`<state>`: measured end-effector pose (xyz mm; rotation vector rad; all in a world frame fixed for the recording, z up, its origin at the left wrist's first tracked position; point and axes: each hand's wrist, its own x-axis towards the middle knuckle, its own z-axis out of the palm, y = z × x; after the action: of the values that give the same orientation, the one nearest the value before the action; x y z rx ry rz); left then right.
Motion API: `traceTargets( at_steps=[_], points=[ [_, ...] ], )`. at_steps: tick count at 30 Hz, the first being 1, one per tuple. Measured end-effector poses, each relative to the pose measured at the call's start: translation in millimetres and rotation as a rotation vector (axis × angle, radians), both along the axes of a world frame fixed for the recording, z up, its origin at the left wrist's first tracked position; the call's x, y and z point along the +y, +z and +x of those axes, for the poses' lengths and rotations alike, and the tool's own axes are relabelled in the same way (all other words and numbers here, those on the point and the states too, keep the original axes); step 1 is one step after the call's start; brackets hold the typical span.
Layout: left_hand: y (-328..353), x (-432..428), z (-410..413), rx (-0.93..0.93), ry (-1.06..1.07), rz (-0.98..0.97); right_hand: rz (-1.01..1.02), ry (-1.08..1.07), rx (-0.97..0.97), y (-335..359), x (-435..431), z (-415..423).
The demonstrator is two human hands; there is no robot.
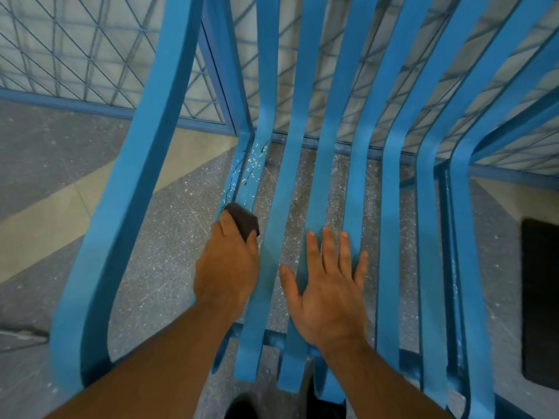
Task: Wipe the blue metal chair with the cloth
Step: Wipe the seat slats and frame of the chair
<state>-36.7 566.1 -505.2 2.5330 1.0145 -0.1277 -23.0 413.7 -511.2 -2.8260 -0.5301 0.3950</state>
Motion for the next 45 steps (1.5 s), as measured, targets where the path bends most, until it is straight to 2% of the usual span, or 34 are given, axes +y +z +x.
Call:
traceTargets(
  at_steps=[3,6,10,15,18,23,27,30,34,37,40,45],
  points=[
    [4.0,-1.1,-7.2,0.017,0.048,-0.021,0.003,0.009,0.019,0.5,-1.2,0.3],
    [3.1,5.1,10.4,0.110,0.125,-0.074,0.035,-0.004,0.028,3.0,-0.8,5.6],
    [-4.4,14.0,37.8,0.130,0.155,-0.040,0.073,-0.035,-0.044,8.6,1.3,29.4],
    [-6.8,13.4,44.5,0.000,0.004,0.005,-0.035,-0.035,-0.032,-3.2,0.8,89.4],
    [-6.1,11.3,40.5,-0.042,-0.050,0.010,-0.055,-0.034,-0.063,-9.1,0.7,98.4],
    [-2.6,7.3,25.0,0.045,0.150,-0.069,-0.065,-0.031,-0.045,-9.2,0.3,98.2],
    [-2.4,12.5,34.7,0.140,0.194,-0.054,-0.075,-0.033,-0.035,-9.1,1.7,99.5],
    [-3.1,14.0,49.3,0.146,0.168,-0.053,-0.086,-0.034,-0.032,-9.0,1.5,99.7],
    [-6.3,18.3,72.0,0.027,0.030,-0.029,-0.086,-0.031,-0.030,-9.1,2.0,101.1],
    [-7.7,22.0,79.8,0.008,-0.030,-0.035,-0.096,-0.027,-0.022,-8.8,2.4,102.4],
    [-5.3,18.6,64.3,-0.003,0.086,-0.110,-0.096,-0.024,-0.017,-8.5,1.8,100.0],
    [-1.7,9.6,20.4,0.092,0.172,-0.087,-0.096,-0.024,-0.014,-6.6,2.0,99.6]
  ],
)
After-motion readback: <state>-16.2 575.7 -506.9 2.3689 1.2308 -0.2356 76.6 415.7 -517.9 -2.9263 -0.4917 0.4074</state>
